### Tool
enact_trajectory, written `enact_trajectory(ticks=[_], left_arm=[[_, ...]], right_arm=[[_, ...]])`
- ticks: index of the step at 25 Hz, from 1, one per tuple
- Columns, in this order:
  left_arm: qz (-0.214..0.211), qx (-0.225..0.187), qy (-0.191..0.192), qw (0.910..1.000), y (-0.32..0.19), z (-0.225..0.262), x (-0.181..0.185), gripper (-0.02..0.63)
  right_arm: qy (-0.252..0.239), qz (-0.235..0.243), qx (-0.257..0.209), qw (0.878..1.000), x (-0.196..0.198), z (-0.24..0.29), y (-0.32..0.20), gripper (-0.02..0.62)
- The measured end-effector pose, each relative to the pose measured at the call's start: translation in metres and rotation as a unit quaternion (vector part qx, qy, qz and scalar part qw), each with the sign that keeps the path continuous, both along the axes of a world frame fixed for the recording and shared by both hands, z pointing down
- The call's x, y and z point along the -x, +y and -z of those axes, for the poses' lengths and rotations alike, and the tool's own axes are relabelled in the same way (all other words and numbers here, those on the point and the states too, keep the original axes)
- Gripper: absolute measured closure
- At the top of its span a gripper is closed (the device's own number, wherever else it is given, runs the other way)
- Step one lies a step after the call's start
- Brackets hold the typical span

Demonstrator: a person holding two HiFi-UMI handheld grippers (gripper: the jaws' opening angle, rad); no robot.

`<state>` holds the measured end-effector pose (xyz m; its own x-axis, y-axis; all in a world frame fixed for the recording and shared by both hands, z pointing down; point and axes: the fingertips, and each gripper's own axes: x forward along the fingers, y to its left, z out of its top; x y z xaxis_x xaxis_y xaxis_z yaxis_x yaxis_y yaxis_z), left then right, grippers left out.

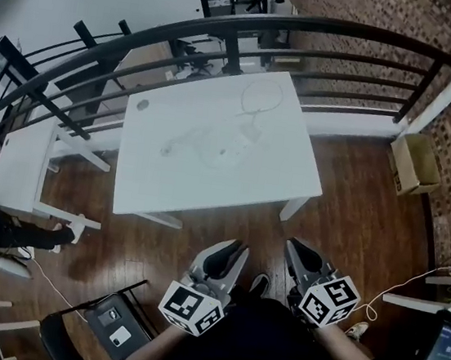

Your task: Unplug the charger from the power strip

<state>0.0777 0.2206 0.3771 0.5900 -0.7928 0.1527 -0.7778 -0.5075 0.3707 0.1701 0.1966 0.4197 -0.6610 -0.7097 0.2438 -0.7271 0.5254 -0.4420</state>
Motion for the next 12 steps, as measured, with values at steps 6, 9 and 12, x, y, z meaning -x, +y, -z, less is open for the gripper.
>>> enact_trajectory(ticks=[6, 9, 12], left_arm=[[0.027, 0.017, -0.006, 0.9995, -0.023, -0.013, 0.015, 0.532], [0.025, 0.013, -0.008, 0.9996, -0.039, -0.024, 0.025, 0.532], [0.024, 0.010, -0.022, 0.9994, -0.067, -0.028, 0.036, 0.532]], right_arm=[[-0.002, 0.016, 0.017, 1.000, 0.008, -0.016, -0.025, 0.584], [0.003, 0.019, 0.017, 1.000, 0.017, -0.022, -0.041, 0.584], [0.012, 0.013, 0.019, 1.000, 0.022, -0.025, -0.065, 0.584]])
